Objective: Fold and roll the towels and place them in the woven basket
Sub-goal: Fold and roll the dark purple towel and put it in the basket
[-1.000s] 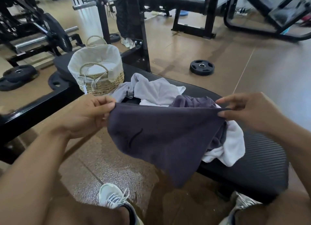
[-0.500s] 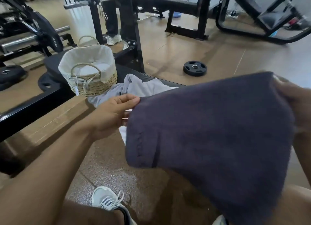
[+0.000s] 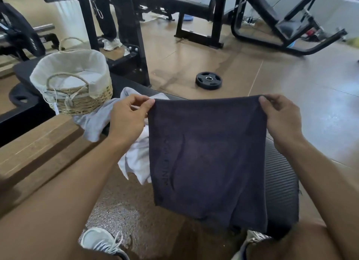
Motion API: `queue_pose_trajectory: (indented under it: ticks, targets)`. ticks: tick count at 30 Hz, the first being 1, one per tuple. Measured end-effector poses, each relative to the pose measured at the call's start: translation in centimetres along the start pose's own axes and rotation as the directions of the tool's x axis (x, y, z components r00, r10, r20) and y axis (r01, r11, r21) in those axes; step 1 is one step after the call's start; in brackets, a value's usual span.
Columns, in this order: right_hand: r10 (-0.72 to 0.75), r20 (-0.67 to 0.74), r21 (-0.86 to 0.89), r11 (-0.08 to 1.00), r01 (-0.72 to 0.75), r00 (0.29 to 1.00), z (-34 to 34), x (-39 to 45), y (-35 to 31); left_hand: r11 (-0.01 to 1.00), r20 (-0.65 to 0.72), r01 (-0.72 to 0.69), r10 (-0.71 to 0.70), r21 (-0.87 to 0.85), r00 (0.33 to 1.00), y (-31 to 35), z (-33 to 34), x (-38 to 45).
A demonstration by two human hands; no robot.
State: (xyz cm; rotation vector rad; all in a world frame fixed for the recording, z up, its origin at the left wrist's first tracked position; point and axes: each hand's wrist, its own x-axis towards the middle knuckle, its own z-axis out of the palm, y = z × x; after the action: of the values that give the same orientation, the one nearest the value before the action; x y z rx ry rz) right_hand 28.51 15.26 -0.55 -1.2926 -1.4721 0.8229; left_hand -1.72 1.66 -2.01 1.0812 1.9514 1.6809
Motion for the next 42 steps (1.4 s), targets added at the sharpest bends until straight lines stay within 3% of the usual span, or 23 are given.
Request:
queue_pose_trajectory:
  ticks: [3,5,9,11,15,21,31,35,42]
  targets:
    - [-0.136,-0.135,0.026,0.99,0.141,0.981,0.4,0.2,-1.0,0.989,-0.112,-0.134,0.126,-0.064,0.986,1.7,-0.2,0.3]
    - [-0.142,-0.103,-0.043,0.989,0.138,0.984,0.9,0.6,-0.8,0.989,-0.105,-0.126,0.118,-0.078,0.987,1.3,-0.3,0.7]
    - [0.032,0.102,-0.278,0.961,-0.002,0.994,1.6,0.7,2.3,0.987,0.13,0.113,-0.127,0.112,0.983,-3.4,0.2,0.5]
    - [0.083,0.118,-0.311,0.95,-0.043,0.99,1.7,0.6,3.2,0.974,0.18,0.209,-0.222,0.087,0.958,-4.5,0.4,0.0]
    - [0.096,0.078,-0.279,0.958,-0.071,0.992,1.7,0.8,2.6,0.965,0.144,0.262,-0.257,-0.016,0.956,-3.3,0.5,-0.1]
    - [0.007,0.094,-0.281,0.959,0.02,0.996,1.8,-0.7,-0.3,0.973,0.115,0.226,-0.219,-0.05,0.969,-1.0,0.0,-1.0]
    - [-0.043,0.352,-0.066,0.995,0.071,0.935,5.6,-6.8,-2.9,0.961,0.237,0.253,-0.222,-0.108,0.946,1.8,2.2,-4.8]
    - [-0.019,0.467,-0.045,0.998,0.045,0.884,6.8,-8.9,-3.6,0.95,0.29,0.283,-0.237,-0.13,0.927,2.0,3.1,-6.1]
    - [-0.044,0.542,-0.035,0.997,0.074,0.839,7.4,-10.5,-3.3,0.935,0.341,0.305,-0.232,-0.179,0.911,2.0,3.2,-7.1]
